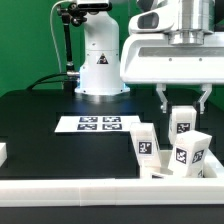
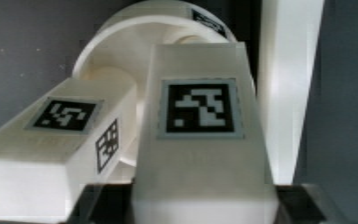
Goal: Assemble stool
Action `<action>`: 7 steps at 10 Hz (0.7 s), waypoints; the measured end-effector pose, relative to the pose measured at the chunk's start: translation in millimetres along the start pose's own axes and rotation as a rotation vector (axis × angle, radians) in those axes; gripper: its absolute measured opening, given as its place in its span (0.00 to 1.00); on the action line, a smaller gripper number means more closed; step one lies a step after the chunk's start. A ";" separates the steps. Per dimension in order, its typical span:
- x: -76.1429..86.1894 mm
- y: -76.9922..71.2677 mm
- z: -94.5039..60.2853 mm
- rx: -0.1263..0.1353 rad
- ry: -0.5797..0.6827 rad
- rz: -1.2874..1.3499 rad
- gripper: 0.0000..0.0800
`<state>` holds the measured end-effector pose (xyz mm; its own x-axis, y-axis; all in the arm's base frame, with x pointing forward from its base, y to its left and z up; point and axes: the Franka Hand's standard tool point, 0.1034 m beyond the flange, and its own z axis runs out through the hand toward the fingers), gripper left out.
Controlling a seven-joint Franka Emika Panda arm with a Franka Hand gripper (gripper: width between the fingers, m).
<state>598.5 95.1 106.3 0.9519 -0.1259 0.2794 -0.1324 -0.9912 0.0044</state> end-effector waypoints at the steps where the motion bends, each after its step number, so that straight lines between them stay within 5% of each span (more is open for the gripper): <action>1: -0.1 0.0 0.1 0.000 0.000 0.000 0.42; 7: -11.3 1.7 9.2 -0.008 -0.012 -0.008 0.42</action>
Offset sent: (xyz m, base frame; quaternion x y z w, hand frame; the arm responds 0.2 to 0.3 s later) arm -0.0131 -0.0005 -0.0028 -0.0061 0.0105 0.0066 0.9999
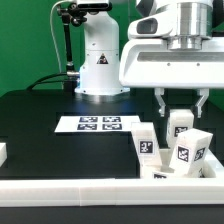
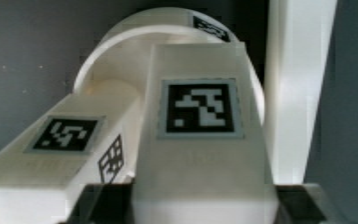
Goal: Assemble stool
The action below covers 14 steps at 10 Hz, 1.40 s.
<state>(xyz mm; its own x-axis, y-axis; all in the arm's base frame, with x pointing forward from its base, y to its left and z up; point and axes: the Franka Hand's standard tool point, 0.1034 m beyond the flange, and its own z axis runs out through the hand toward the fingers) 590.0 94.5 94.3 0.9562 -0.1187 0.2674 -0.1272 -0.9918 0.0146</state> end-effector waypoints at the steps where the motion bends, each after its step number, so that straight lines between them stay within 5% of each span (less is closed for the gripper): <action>1: -1.1 -0.1 2.3 -0.002 -0.002 -0.002 0.42; 7: 3.9 -0.4 3.0 0.004 0.047 -0.006 0.42; 8: 3.9 -0.4 3.1 0.004 0.047 -0.006 0.55; 9: 3.9 -0.6 2.9 0.004 0.046 -0.006 0.55; 10: 4.8 -1.5 1.8 0.006 0.046 -0.006 0.74; 11: 4.6 -2.8 1.6 0.006 0.047 -0.008 0.80; 14: 7.9 -1.2 0.0 0.007 0.052 -0.009 0.81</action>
Offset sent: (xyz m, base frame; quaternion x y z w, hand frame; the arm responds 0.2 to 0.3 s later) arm -0.0023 0.0007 -0.0136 0.0089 0.0103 -0.0074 0.9999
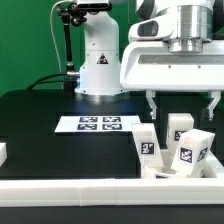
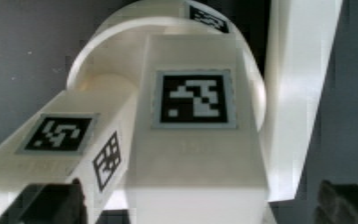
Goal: Assemble stool
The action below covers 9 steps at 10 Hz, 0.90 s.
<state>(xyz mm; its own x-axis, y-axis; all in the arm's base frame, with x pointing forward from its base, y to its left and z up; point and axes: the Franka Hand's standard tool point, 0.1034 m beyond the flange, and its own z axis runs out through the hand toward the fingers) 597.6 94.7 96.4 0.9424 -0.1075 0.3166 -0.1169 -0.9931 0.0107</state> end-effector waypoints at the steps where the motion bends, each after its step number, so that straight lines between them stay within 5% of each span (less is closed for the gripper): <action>1: 1.5 0.0 -1.2 0.001 0.003 -0.001 0.81; 5: 15.7 3.0 -13.2 0.018 0.023 -0.057 0.81; 9: 6.4 4.6 -8.4 0.008 -0.051 -0.057 0.81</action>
Offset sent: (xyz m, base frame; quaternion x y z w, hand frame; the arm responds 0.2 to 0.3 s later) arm 0.0092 0.0198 0.0186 0.1150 -0.0342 -0.0289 0.9924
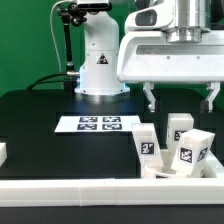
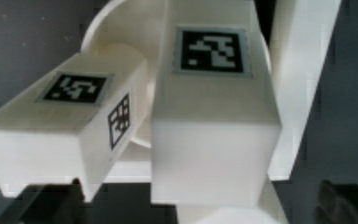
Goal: Assemble stool
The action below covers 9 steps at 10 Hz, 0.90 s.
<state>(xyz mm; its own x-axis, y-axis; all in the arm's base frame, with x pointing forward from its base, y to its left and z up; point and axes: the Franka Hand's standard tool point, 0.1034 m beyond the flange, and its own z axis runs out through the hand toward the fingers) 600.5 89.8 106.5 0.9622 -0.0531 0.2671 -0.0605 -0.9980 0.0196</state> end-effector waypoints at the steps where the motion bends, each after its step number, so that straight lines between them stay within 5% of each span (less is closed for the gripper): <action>1: -3.1 -0.7 0.1 -0.004 -0.076 0.003 0.81; 3: -3.2 0.9 0.7 -0.013 -0.166 0.008 0.81; 9: -12.0 -12.2 14.4 -0.017 -0.172 0.015 0.81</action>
Offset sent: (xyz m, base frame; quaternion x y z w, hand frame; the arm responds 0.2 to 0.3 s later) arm -0.0003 0.0049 -0.0066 0.0141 -0.0577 0.0001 0.9982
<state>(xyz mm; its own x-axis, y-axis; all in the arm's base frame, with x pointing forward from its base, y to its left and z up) 593.5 102.1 89.2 0.9923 -0.0749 0.0988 -0.0786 -0.9963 0.0338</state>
